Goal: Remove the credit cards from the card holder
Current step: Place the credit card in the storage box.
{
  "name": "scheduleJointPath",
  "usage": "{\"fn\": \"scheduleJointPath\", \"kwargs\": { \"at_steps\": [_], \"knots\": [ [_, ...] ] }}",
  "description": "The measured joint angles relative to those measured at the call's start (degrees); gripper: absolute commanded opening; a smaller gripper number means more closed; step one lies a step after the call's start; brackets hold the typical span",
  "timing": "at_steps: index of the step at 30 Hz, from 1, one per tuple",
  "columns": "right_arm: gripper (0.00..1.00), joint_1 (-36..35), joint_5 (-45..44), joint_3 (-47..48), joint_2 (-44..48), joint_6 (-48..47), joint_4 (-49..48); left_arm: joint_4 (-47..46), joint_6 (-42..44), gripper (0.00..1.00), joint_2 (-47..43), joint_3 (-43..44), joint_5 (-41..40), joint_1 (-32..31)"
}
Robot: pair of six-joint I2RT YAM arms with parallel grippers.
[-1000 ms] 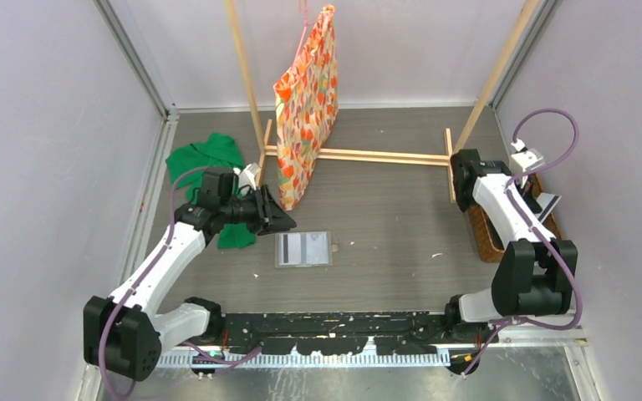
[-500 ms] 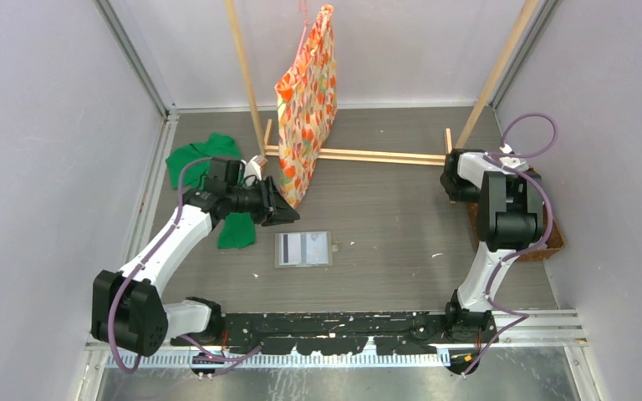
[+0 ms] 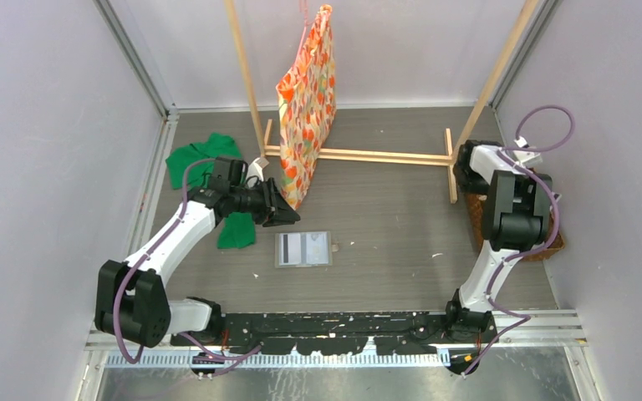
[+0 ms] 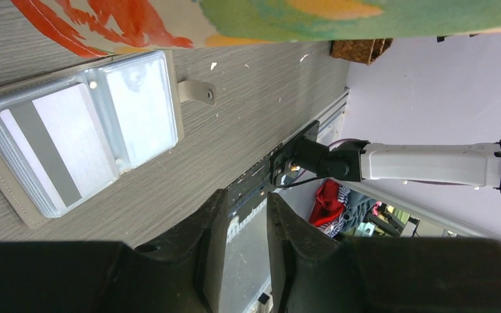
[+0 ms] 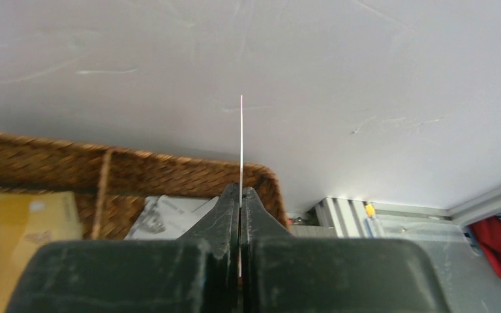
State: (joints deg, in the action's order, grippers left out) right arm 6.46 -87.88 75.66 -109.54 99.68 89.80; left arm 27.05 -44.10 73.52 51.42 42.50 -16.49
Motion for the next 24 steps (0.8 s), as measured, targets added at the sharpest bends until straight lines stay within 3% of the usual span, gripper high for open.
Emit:
{"fn": "scheduleJointPath", "kwargs": {
  "at_steps": [8, 24],
  "knots": [
    [0.01, 7.02, -0.13, -3.08, -0.13, -0.98, 0.09, -0.24, 0.04, 0.29, 0.63, 0.0, 0.55, 0.0],
    [0.01, 6.99, -0.55, -5.86, -8.13, 1.6, 0.31, 0.33, 2.12, 0.28, 0.61, -0.02, 1.07, 0.0]
  ]
}}
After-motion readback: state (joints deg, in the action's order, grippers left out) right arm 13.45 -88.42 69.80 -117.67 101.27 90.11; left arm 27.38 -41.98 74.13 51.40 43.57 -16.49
